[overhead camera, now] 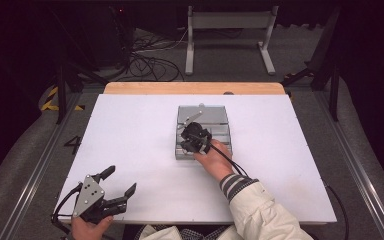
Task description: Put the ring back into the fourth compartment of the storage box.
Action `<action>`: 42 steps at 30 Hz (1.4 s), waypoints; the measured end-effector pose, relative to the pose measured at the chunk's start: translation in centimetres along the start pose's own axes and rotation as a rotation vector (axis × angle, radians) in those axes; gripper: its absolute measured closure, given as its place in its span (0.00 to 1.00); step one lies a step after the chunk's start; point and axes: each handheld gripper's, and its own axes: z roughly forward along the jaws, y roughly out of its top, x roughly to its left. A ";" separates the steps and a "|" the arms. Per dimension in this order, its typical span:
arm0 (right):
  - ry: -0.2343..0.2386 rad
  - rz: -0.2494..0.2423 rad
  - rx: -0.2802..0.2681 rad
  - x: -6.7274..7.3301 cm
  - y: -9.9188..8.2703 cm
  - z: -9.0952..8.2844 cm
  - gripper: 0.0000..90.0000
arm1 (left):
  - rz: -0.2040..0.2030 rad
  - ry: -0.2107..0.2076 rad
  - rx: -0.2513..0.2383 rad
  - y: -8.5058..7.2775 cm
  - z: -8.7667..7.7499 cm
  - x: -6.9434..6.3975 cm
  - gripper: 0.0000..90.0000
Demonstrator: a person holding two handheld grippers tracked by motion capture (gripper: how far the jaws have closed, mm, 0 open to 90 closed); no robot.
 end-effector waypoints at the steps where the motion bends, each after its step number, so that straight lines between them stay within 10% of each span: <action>1: 0.000 0.000 0.000 0.0 0.0 0.0 0.97 | 0.000 0.000 0.000 0.0 0.0 0.0 0.21; 27: -0.017 -0.003 0.026 0.0 -0.1 0.9 0.96 | 0.000 -0.002 0.002 0.0 0.0 0.0 0.21; 42: -0.010 0.000 -0.016 -0.1 0.0 -0.1 0.78 | 0.001 -0.001 0.002 0.0 0.0 0.0 0.21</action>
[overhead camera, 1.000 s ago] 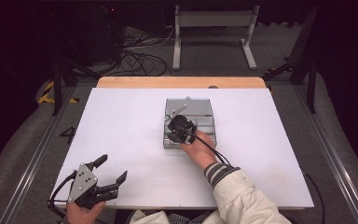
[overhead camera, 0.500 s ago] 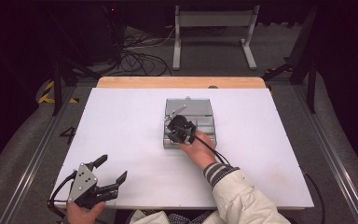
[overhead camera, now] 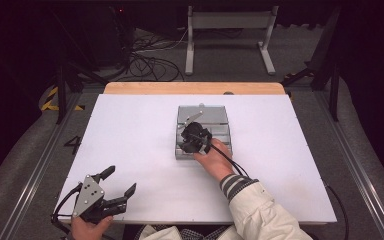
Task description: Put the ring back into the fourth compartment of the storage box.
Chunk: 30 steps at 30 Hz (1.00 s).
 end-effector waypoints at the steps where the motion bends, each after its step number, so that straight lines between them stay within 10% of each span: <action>1: 0.000 -0.001 -0.008 0.0 0.0 -0.2 0.75 | 0.001 0.001 0.000 0.0 0.0 0.0 0.21; 14: 0.083 -0.007 -0.174 0.3 0.2 -4.1 0.30 | -0.003 0.001 0.001 0.0 0.0 0.0 0.21; 30: 0.127 -0.052 -0.255 0.6 -0.3 -7.2 0.11 | -0.002 0.003 0.000 0.0 0.0 0.0 0.21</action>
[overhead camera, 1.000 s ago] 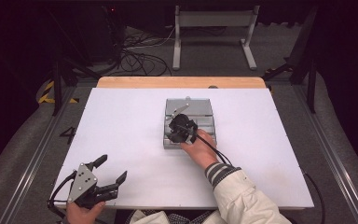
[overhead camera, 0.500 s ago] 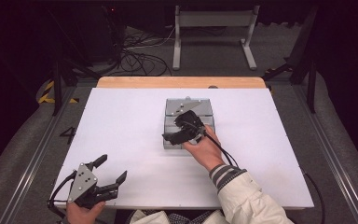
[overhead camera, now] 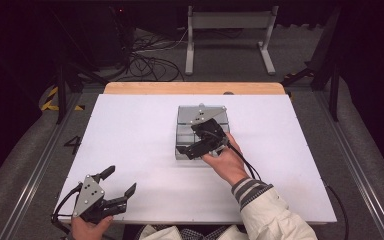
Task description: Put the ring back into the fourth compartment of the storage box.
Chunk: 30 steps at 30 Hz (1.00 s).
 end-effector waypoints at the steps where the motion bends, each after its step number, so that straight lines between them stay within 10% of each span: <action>1: 0.001 -0.003 -0.002 0.0 0.0 -0.1 0.11 | 0.000 0.000 0.000 0.0 0.0 0.0 0.21; 30: -0.016 -0.038 -0.114 0.9 -2.1 -5.5 0.01 | 0.002 0.003 -0.001 0.0 0.0 0.0 0.21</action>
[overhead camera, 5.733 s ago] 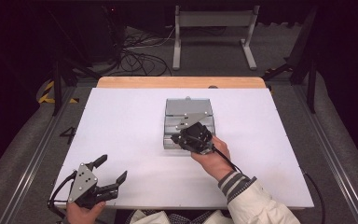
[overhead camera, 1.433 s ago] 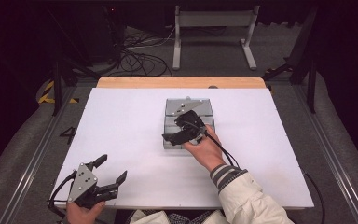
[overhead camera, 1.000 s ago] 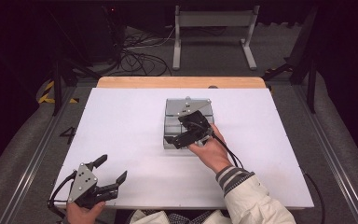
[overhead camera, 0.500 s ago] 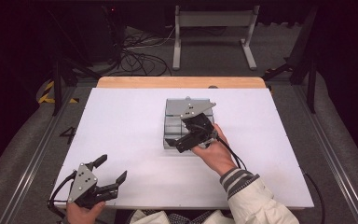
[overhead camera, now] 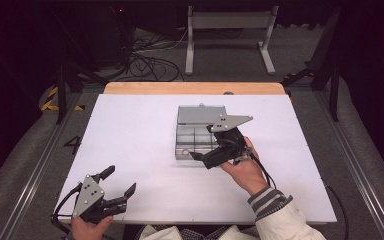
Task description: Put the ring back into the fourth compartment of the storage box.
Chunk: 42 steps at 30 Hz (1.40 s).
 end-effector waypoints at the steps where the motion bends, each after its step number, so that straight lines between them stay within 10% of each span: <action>1: -0.002 -0.004 -0.006 0.0 -0.1 -0.3 0.01 | 0.000 0.000 -0.001 0.0 0.0 0.0 0.21; 42: -0.100 0.086 -0.053 -1.3 -12.1 -8.1 0.01 | 0.009 -0.002 0.006 0.0 0.1 -0.1 0.20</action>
